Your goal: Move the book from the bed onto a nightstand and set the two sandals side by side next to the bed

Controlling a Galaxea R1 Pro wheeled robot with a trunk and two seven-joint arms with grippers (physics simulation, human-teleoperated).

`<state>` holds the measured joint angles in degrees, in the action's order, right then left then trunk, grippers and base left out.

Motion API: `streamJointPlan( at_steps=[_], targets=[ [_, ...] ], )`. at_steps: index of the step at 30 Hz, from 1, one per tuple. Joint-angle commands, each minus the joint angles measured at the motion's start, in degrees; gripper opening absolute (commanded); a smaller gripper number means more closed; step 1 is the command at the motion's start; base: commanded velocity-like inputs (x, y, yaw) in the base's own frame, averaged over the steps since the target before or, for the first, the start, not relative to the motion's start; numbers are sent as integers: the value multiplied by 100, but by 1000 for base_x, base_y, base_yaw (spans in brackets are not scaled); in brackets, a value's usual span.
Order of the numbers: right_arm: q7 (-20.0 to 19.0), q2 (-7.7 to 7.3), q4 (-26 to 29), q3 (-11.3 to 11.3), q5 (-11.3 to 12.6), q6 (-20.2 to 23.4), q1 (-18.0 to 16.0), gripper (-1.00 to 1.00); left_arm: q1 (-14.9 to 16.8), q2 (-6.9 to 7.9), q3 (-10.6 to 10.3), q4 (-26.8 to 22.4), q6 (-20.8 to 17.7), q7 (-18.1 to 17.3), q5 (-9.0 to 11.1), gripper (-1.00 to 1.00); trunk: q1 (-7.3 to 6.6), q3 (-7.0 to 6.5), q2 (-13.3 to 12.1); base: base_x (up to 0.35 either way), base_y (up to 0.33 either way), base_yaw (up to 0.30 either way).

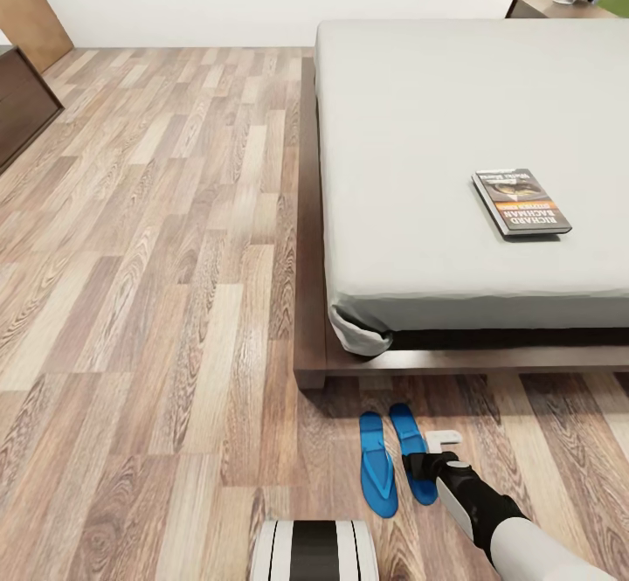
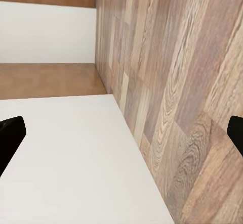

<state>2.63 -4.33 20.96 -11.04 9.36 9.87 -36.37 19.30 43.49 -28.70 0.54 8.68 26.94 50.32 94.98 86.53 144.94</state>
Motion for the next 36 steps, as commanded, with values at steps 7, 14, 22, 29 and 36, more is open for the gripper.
streamJointPlan(
  at_steps=[7,14,22,29,36],
  targets=[
    [28,-7,13,-48,58,32,-1,100,4,0,-48,7,19,4,57,100,-1,3,1,0,0,0],
    [28,-7,13,-48,58,29,2,100,4,-2,-48,7,19,4,56,100,-1,3,1,0,0,0],
    [28,-7,13,-48,58,28,1,100,2,-6,-55,2,19,4,46,100,-1,3,1,0,0,0],
    [28,-8,13,-48,58,25,1,100,-2,-7,-56,2,19,-1,42,100,-19,-152,-8,0,0,0],
    [28,-13,13,-48,58,24,1,100,-4,-7,-57,1,19,-4,40,100,-37,-307,-18,0,0,0]
  ],
)
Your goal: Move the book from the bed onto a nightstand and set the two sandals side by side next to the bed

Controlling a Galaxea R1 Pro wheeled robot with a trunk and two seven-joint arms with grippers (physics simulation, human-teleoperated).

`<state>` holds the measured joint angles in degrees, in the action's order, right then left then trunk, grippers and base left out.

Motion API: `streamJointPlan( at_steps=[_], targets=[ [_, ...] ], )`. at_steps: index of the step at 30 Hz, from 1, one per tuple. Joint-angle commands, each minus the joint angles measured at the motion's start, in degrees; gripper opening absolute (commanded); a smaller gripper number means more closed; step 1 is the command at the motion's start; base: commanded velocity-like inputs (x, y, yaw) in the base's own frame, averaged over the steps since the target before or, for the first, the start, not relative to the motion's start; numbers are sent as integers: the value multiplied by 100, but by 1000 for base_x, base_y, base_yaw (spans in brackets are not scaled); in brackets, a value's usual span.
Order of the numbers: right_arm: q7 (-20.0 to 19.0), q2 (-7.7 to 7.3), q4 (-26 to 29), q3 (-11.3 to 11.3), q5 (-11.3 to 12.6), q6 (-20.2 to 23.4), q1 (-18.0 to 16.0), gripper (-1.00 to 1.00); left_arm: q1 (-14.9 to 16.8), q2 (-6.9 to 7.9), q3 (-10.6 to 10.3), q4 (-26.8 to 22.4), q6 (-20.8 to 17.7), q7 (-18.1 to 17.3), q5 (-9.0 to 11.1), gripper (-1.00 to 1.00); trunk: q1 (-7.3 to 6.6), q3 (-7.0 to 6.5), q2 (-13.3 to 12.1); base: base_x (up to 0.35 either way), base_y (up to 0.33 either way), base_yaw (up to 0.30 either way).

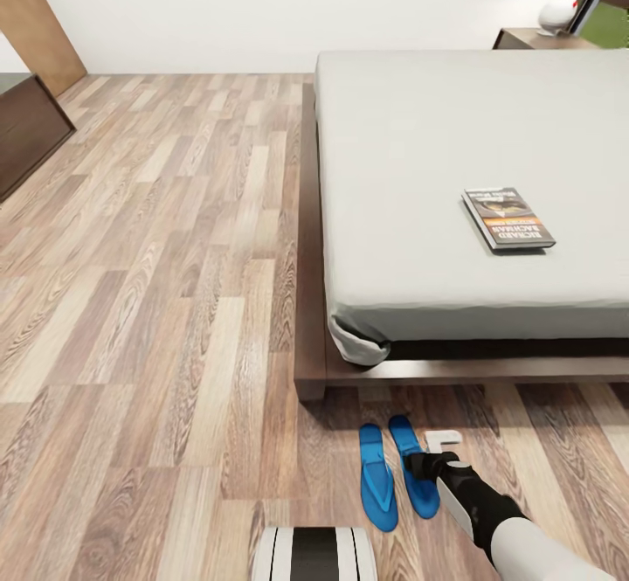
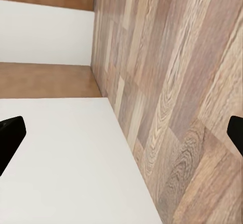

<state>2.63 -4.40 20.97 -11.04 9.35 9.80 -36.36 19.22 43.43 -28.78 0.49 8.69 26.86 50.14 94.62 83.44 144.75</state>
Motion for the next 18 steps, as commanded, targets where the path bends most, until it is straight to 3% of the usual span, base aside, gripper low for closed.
streamJointPlan(
  at_steps=[1,8,18],
  targets=[
    [28,-7,13,-48,58,31,1,100,3,-1,-48,5,19,4,57,100,-3,-20,0,0,0,0],
    [24,-12,13,-48,58,31,5,100,3,-1,-49,7,19,4,57,100,-21,-175,-10,0,0,0],
    [17,-51,18,-52,43,-167,6,100,3,-1,-49,6,19,8,57,100,-21,-175,-10,0,0,0]
  ],
)
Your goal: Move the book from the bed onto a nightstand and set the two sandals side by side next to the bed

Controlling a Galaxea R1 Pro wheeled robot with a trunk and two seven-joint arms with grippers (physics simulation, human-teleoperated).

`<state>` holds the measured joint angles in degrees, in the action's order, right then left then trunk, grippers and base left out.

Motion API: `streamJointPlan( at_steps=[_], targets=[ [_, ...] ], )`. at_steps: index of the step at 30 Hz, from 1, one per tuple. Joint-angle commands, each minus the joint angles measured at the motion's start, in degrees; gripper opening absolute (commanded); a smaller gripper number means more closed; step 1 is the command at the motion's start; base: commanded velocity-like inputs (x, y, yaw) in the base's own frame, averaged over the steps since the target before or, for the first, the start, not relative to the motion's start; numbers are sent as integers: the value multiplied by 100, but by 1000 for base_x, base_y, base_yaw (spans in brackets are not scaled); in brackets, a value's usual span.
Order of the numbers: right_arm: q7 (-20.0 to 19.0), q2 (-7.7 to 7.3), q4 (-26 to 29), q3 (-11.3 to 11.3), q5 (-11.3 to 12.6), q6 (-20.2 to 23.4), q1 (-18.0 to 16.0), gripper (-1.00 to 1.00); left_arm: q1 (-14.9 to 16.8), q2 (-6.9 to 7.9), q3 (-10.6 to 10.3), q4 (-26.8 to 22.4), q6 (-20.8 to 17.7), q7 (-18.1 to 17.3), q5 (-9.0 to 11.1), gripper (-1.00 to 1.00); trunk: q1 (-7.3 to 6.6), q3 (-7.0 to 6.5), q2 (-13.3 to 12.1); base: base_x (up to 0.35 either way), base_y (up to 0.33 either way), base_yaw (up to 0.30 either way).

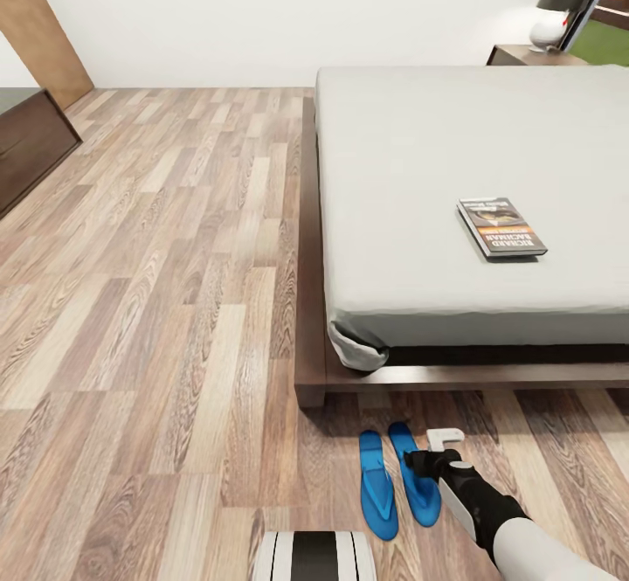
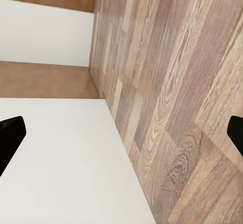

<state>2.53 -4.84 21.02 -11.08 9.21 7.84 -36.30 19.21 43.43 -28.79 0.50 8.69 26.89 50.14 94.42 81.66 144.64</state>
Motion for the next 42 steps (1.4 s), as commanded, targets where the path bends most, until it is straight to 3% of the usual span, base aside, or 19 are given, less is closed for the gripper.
streamJointPlan(
  at_steps=[1,21,37,42],
  targets=[
    [25,-11,10,-51,57,-37,0,100,3,-1,-48,6,19,5,57,100,-1,3,1,0,0,0],
    [-17,-46,-154,-48,60,-364,10,100,5,-1,-48,9,17,6,57,100,-1,3,1,0,0,0],
    [-119,-40,-182,-50,75,-395,16,100,4,-1,-48,4,3,-9,57,100,-42,-351,-20,0,0,0],
    [-129,-46,-194,-51,76,-395,19,100,4,-1,-48,4,5,-3,57,100,-42,-351,-20,0,0,0]
  ],
)
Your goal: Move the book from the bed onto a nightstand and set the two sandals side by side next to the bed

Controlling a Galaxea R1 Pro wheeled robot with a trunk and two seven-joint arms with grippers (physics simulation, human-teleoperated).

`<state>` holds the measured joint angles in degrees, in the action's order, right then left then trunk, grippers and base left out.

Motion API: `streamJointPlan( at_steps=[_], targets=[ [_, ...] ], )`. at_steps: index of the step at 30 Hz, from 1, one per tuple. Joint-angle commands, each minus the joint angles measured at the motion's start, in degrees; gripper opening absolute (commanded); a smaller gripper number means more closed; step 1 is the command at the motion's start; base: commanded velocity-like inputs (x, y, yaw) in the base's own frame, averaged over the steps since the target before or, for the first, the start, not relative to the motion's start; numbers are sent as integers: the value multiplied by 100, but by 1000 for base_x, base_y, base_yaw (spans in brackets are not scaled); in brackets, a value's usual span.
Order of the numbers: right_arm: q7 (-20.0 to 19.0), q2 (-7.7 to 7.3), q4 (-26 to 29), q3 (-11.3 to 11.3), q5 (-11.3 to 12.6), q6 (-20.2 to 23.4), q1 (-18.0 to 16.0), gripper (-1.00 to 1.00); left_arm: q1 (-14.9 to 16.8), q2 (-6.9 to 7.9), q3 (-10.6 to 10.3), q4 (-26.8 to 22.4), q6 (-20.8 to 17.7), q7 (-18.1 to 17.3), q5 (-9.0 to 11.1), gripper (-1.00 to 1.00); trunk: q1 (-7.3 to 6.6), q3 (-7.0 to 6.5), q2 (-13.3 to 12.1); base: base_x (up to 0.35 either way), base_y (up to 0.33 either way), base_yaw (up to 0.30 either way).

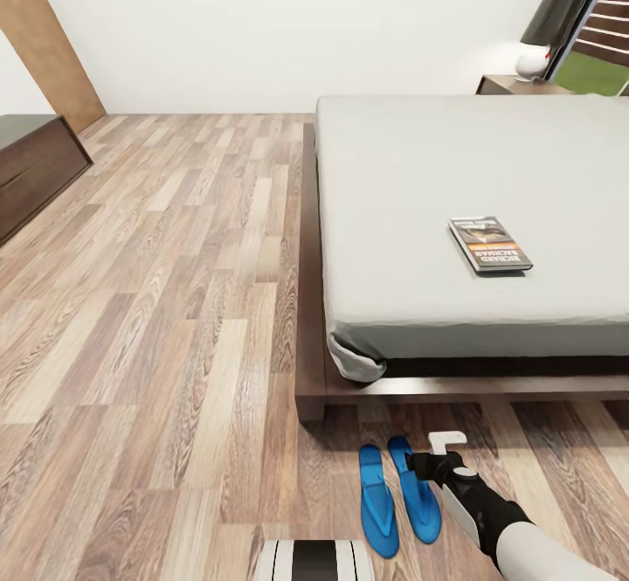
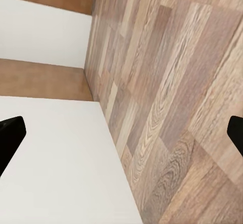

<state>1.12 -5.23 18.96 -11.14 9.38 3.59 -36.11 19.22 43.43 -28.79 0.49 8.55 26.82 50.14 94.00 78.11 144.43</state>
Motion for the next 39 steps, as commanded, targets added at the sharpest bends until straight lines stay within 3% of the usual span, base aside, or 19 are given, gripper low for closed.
streamJointPlan(
  at_steps=[1,28,39],
  targets=[
    [12,-7,12,-46,59,30,0,100,3,-1,-48,5,19,5,58,100,-1,4,1,0,0,0],
    [-23,-252,-41,-55,23,28,50,100,3,-1,-63,4,22,-21,50,100,-1,4,1,0,0,0],
    [-24,-373,-496,-58,-12,-160,51,100,-19,-1,-113,-3,24,-50,27,100,-29,-240,-13,0,0,0]
  ],
)
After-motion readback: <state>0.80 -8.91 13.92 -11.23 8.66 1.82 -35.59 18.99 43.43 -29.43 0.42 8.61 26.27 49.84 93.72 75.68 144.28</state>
